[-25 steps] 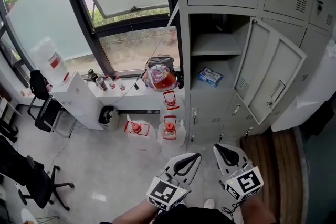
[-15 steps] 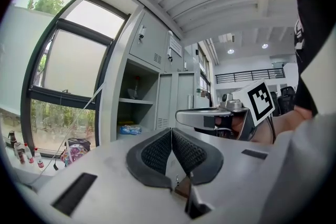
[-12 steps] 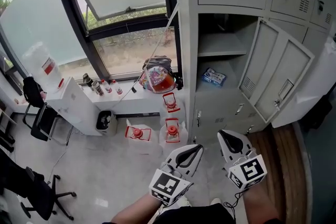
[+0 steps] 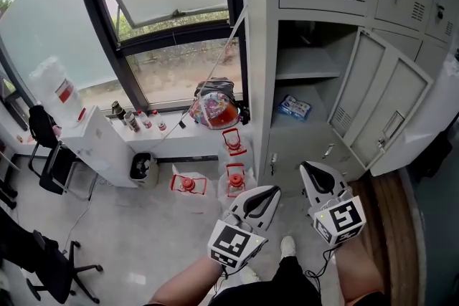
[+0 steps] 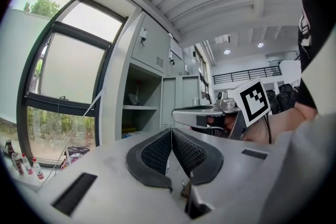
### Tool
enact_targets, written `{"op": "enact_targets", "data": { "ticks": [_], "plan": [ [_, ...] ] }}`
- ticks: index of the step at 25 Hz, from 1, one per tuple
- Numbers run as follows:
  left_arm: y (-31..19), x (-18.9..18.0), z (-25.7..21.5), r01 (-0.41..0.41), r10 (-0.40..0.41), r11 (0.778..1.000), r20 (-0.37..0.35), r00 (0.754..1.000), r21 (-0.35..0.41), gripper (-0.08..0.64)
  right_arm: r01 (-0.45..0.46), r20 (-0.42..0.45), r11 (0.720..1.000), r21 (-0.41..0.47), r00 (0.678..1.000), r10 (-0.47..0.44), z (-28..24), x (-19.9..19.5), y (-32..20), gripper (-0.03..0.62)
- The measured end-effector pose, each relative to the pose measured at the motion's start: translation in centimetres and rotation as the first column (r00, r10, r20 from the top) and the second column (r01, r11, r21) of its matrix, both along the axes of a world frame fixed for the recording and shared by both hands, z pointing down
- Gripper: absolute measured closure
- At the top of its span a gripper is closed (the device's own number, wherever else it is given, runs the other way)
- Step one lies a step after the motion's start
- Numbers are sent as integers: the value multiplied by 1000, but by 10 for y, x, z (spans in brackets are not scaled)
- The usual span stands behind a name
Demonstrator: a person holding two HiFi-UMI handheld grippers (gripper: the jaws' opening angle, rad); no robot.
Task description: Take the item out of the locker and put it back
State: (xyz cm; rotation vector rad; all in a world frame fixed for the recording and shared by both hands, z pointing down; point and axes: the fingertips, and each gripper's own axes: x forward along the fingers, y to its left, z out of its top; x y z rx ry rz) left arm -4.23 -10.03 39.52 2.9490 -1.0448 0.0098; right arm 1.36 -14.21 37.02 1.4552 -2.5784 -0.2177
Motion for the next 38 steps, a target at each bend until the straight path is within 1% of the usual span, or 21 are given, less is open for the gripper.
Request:
{"op": "enact_targets", "data": {
  "ticks": [4, 14, 23, 29, 30, 31, 35, 38],
  "plan": [
    [-14, 7, -1, 8, -8, 1000, -1, 1000, -1, 543, -11, -36, 1000, 4, 999, 11, -2, 8, -20, 539],
    [-67, 38, 4, 36, -36, 999, 16, 999, -17, 543, 14, -109, 1000, -10, 994, -15, 3, 37, -86, 538],
    [-114, 66, 13, 52, -51, 998, 22, 998, -37, 543, 23, -160, 999, -48, 987, -30, 27, 58, -147, 538],
    [-139, 75, 24, 65, -64, 996, 22, 998, -61, 543, 26, -204, 996, -91, 978, -44, 50, 63, -183, 536],
    [-143, 76, 25, 67, -66, 996, 22, 998, -65, 543, 31, -213, 994, -105, 976, -53, 55, 63, -188, 475],
    [-147, 77, 27, 69, -68, 995, 22, 997, -68, 543, 33, -224, 992, -118, 973, -59, 61, 63, -194, 456],
    [-160, 79, 35, 79, -77, 993, 22, 997, -85, 543, 12, -302, 990, -139, 952, -54, 81, 68, -217, 445],
    [-171, 79, 42, 90, -87, 991, 30, 996, -97, 543, -2, -392, 987, -163, 918, -63, 103, 72, -236, 419]
  ]
}}
